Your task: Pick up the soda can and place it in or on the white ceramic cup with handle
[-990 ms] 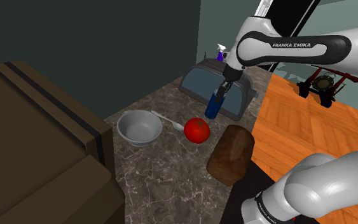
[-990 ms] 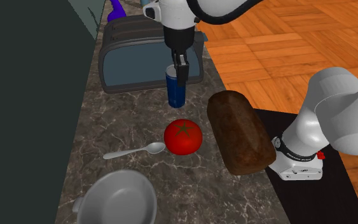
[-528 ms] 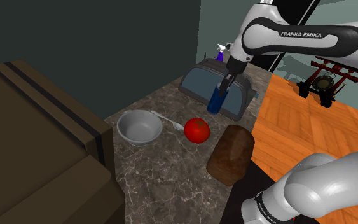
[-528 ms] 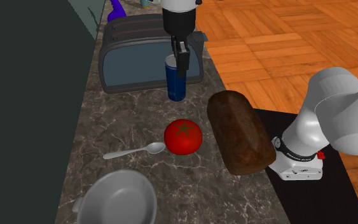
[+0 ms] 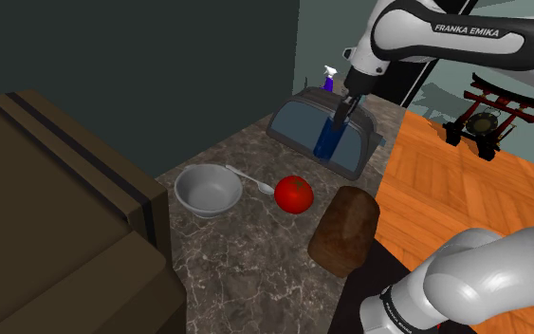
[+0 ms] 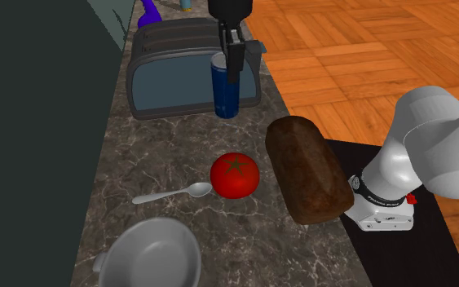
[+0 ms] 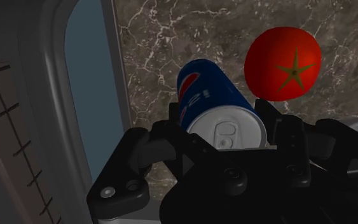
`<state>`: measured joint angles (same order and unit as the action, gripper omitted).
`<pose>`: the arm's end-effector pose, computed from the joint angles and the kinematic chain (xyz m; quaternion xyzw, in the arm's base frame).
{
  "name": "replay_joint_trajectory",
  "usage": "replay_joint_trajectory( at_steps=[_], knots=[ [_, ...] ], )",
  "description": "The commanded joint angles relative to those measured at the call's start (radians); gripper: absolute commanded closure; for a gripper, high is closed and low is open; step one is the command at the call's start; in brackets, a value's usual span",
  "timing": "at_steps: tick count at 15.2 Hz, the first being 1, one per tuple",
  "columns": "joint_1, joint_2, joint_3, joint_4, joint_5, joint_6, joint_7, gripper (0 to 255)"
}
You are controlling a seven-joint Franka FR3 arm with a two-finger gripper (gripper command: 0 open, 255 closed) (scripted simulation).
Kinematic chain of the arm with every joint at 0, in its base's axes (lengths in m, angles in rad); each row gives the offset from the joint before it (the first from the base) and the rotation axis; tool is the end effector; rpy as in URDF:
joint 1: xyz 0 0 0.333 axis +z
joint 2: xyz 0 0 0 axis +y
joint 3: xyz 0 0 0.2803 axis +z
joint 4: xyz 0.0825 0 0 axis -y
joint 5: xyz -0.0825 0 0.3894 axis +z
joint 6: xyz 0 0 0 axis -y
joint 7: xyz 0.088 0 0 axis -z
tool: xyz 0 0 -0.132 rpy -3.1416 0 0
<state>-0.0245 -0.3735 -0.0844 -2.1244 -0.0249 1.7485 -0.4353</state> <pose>0.4570 -0.0554 0.5026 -0.9859 -0.1676 0.0009 0.0035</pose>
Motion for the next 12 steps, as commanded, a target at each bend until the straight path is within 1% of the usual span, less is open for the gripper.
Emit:
replay_joint_trajectory(
  at_steps=[1, 3, 8, 12],
  knots=[
    [0.000, 0.002, 0.000, 0.029, 0.000, -0.027, 0.000, 255],
    [0.000, 0.003, 0.001, 0.050, 0.001, -0.046, 0.000, 255],
    [0.046, 0.036, 0.083, 0.099, 0.031, -0.064, 0.117, 255],
    [0.081, 0.080, 0.146, 0.159, 0.050, -0.079, 0.211, 255]
  ],
)
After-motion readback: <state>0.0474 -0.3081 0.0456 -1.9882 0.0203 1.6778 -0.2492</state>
